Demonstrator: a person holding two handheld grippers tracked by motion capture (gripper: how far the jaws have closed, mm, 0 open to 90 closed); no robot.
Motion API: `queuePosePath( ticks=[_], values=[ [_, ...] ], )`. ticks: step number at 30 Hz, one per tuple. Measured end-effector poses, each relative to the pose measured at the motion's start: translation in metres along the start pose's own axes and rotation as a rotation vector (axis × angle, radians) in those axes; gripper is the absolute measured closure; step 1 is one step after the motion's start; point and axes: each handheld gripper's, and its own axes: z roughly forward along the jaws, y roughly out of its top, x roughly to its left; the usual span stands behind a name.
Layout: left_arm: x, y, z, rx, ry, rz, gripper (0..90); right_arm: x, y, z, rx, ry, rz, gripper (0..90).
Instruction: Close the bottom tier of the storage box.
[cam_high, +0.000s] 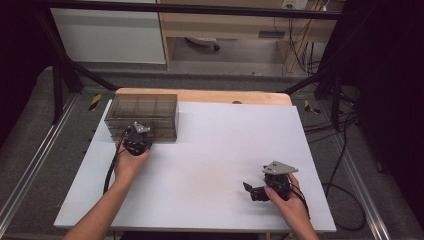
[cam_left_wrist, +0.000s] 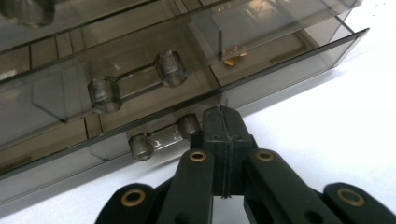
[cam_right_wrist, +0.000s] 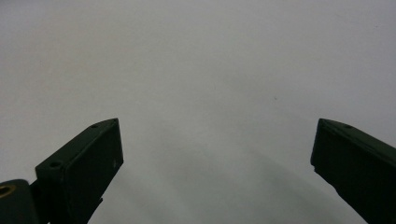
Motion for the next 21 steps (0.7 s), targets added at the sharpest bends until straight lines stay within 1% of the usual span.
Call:
queuePosePath(
  ticks=[4,7,12,16,19,21],
  values=[
    [0.0,0.001,0.003,-0.012,0.008,0.001,90.0,0.0,0.0,0.001,0.001,0.0,-0.002,2.8],
    [0.002,0.002,0.005,-0.03,0.016,-0.002,90.0,0.0,0.0,0.001,0.002,0.002,-0.003,2.8],
    [0.002,0.006,0.009,-0.024,0.026,0.016,90.0,-0.001,0.0,0.001,0.003,-0.002,0.003,2.8],
    [0.002,0.008,0.01,-0.019,0.03,0.011,90.0,-0.001,0.0,0.001,0.005,0.003,-0.003,2.8],
    [0.001,0.007,0.011,-0.016,0.039,0.027,90.0,0.0,0.0,0.001,0.004,0.003,-0.004,2.8],
    [0.001,0.007,0.011,-0.019,0.039,0.028,90.0,-0.001,0.0,0.001,0.004,0.004,-0.004,2.8]
  ],
)
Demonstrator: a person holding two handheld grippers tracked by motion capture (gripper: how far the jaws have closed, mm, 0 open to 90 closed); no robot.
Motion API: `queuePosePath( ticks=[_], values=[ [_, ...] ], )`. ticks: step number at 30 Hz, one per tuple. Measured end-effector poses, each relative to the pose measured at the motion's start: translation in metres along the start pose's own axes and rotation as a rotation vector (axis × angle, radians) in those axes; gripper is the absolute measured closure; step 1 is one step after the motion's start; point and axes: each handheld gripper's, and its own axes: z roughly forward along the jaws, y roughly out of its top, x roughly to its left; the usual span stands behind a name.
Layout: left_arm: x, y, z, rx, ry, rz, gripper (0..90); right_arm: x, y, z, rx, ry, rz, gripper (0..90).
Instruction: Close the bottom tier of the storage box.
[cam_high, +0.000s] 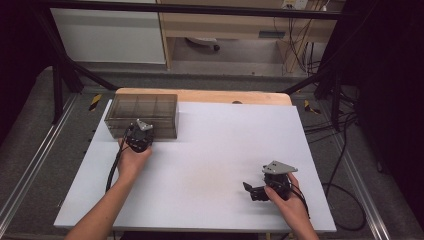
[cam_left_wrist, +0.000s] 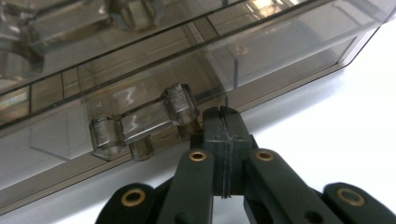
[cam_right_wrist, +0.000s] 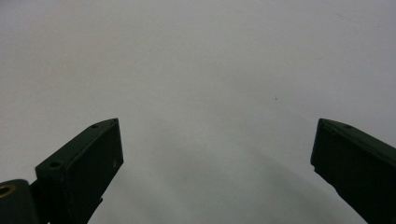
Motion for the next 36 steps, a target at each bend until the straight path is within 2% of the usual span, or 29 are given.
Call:
queuePosePath(
  ticks=[2,5,12,16,18,20,22,23,27,30,32,36],
  values=[
    [0.0,0.0,-0.002,-0.005,-0.001,0.002,90.0,0.0,0.0,0.0,0.002,-0.002,-0.003,2.8],
    [0.0,0.001,-0.007,-0.009,-0.001,0.027,90.0,0.0,-0.001,0.001,0.001,-0.004,-0.004,2.8],
    [-0.001,0.002,-0.025,-0.067,-0.037,0.03,90.0,-0.001,-0.001,0.005,0.016,-0.004,0.003,2.8],
    [-0.002,-0.001,-0.032,-0.103,-0.047,0.019,89.5,-0.002,0.0,0.005,0.015,-0.004,-0.001,2.8],
    [-0.003,-0.005,-0.037,-0.135,-0.037,0.012,81.3,-0.001,0.0,0.005,0.016,-0.004,-0.002,2.8],
    [-0.005,-0.01,-0.043,-0.152,-0.031,0.015,66.5,0.0,0.0,0.005,0.013,-0.002,-0.002,2.8],
    [-0.006,-0.015,-0.051,-0.187,-0.03,0.024,61.3,0.0,0.001,0.004,0.014,-0.003,-0.005,2.8],
    [-0.006,-0.017,-0.054,-0.197,-0.032,0.029,55.9,0.001,0.001,0.004,0.012,-0.001,-0.008,2.8],
    [-0.005,-0.025,-0.065,-0.201,-0.056,0.001,35.6,0.002,0.001,0.003,0.014,-0.006,-0.01,2.8],
    [-0.003,-0.034,-0.075,-0.239,-0.062,-0.02,26.8,0.003,0.001,0.001,0.008,-0.008,-0.013,2.8],
    [-0.001,-0.037,-0.079,-0.248,-0.072,-0.023,19.3,0.004,0.001,0.001,0.005,-0.01,-0.007,2.8],
    [0.003,-0.044,-0.087,-0.268,-0.099,-0.04,15.1,0.002,0.001,0.001,0.009,-0.01,-0.001,2.8]
  ],
)
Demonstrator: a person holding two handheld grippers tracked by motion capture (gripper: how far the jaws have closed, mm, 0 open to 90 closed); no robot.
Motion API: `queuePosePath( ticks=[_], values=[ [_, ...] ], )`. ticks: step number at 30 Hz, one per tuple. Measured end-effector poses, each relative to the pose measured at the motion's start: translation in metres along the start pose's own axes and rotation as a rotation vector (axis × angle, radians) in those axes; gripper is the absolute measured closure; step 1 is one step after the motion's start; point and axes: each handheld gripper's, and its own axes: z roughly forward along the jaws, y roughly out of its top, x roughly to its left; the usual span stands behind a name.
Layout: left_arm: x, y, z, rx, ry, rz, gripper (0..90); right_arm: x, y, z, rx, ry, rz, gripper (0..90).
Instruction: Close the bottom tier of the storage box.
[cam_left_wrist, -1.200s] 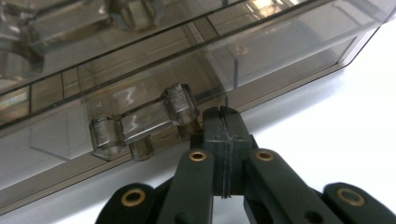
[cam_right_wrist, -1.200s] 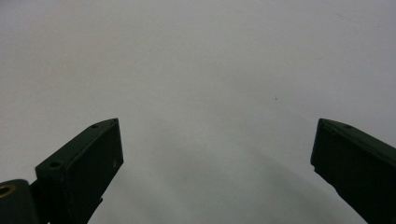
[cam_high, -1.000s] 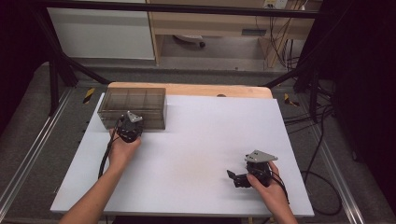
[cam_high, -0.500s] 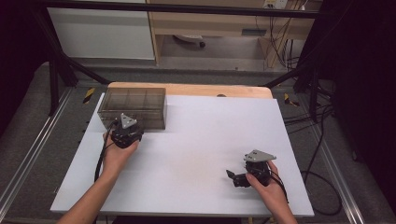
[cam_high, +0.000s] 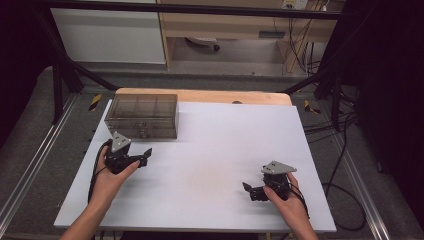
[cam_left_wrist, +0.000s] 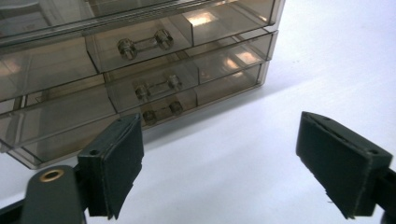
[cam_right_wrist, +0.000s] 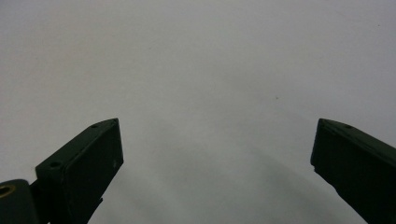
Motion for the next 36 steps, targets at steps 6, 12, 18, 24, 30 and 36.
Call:
queuePosePath(
  ticks=[6,12,18,24,30,36],
  values=[
    [0.006,-0.01,-0.016,-0.035,0.002,-0.054,13.1,-0.001,0.0,0.0,-0.002,-0.002,0.0,2.8],
    [0.012,-0.02,-0.036,-0.06,-0.009,-0.07,11.4,-0.002,-0.001,-0.002,-0.007,-0.009,0.004,2.8],
    [0.02,-0.034,-0.055,-0.062,-0.02,-0.095,9.1,-0.004,-0.002,-0.003,-0.008,-0.018,0.009,2.8],
    [0.027,-0.05,-0.075,-0.074,-0.021,-0.14,9.1,-0.005,-0.003,-0.005,-0.014,-0.026,0.018,2.9],
    [0.032,-0.059,-0.088,-0.099,-0.012,-0.17,9.3,-0.005,-0.003,-0.005,-0.014,-0.026,0.017,2.9],
    [0.032,-0.063,-0.089,-0.098,-0.015,-0.144,8.0,-0.006,-0.003,-0.006,-0.013,-0.024,0.016,2.9]
  ],
)
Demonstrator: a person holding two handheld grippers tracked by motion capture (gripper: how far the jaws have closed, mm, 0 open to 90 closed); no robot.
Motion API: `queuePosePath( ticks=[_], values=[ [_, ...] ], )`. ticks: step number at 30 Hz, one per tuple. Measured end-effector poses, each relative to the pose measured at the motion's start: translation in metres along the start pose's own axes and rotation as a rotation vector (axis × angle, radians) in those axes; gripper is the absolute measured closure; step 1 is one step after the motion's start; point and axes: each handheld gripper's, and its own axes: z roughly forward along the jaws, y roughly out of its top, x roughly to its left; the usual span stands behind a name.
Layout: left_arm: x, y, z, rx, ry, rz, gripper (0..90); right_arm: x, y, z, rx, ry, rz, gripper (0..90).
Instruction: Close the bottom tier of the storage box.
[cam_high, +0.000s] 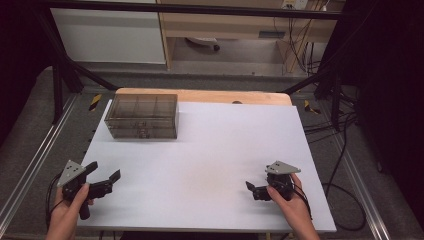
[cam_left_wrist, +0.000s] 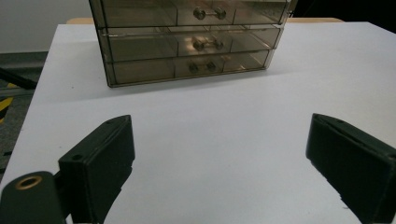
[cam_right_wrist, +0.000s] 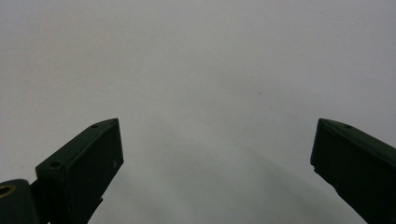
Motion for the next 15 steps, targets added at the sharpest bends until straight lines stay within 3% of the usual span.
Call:
queuePosePath(
  ticks=[7,15],
  values=[
    [-0.003,-0.011,0.01,0.059,-0.042,0.051,8.2,-0.004,-0.002,-0.002,0.001,-0.018,0.006,2.9],
    [-0.017,-0.01,0.014,0.065,-0.071,0.134,8.8,-0.007,-0.003,-0.002,0.006,-0.038,0.018,3.1]
  ],
)
